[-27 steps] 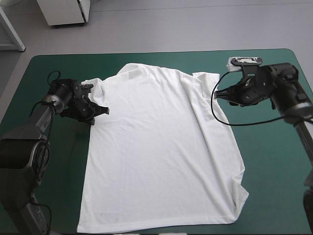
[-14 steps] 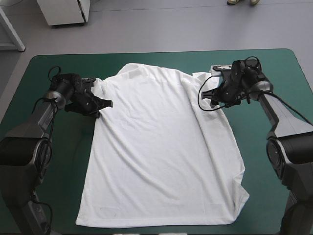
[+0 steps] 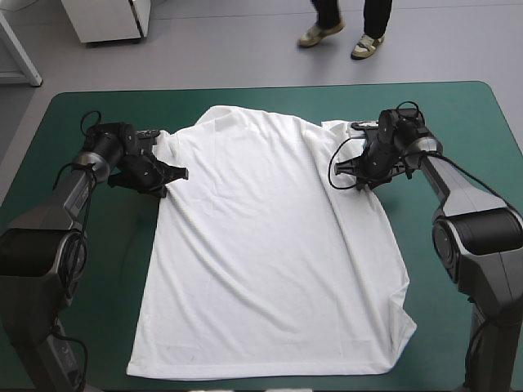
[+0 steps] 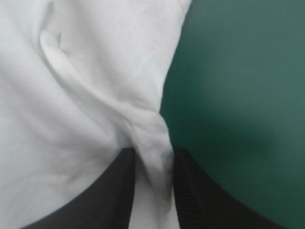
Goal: Fold the cloth
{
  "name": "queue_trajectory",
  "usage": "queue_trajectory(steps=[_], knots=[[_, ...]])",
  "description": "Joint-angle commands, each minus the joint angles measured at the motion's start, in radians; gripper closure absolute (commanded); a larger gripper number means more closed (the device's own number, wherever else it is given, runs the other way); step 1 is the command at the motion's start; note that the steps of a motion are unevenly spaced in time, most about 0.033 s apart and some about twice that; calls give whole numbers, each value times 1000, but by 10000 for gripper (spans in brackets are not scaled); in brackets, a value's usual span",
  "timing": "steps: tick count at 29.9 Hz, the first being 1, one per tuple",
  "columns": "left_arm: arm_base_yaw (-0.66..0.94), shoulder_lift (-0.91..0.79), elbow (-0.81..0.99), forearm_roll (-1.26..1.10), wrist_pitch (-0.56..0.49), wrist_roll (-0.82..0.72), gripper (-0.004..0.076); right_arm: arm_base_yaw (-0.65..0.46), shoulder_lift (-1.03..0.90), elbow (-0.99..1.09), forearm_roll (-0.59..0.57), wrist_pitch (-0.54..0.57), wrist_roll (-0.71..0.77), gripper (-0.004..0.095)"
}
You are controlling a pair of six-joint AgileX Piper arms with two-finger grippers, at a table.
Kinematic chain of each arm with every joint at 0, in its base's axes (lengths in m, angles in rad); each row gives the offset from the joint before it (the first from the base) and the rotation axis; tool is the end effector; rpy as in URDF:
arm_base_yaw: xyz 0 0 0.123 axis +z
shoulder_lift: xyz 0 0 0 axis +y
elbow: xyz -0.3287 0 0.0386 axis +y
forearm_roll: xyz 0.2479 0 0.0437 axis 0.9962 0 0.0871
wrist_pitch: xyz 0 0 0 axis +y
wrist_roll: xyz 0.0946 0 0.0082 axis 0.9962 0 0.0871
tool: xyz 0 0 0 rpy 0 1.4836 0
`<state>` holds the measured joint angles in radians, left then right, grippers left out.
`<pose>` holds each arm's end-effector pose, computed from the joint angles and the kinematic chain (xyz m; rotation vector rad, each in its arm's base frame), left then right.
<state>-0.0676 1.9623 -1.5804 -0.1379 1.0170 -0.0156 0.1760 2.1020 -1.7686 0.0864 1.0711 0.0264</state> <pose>0.4302 -0.0403 0.2692 -0.0077 2.8818 -0.1983 0.4636 0.0898 0.2554 -0.1704 2.8887 0.1541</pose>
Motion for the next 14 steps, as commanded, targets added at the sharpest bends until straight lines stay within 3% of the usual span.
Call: queue_trajectory(steps=[1, 3, 14], knots=[[-3, -54, -30, -16, -7, -1, 733, -2, -10, -13, 17, 24, -10, 762], [-3, -54, -30, -16, -7, -1, 733, -2, -8, -13, 13, 42, -10, 928], [-3, -128, -62, -15, 23, 26, 733, -2, -143, -105, 34, 72, -2, 925]])
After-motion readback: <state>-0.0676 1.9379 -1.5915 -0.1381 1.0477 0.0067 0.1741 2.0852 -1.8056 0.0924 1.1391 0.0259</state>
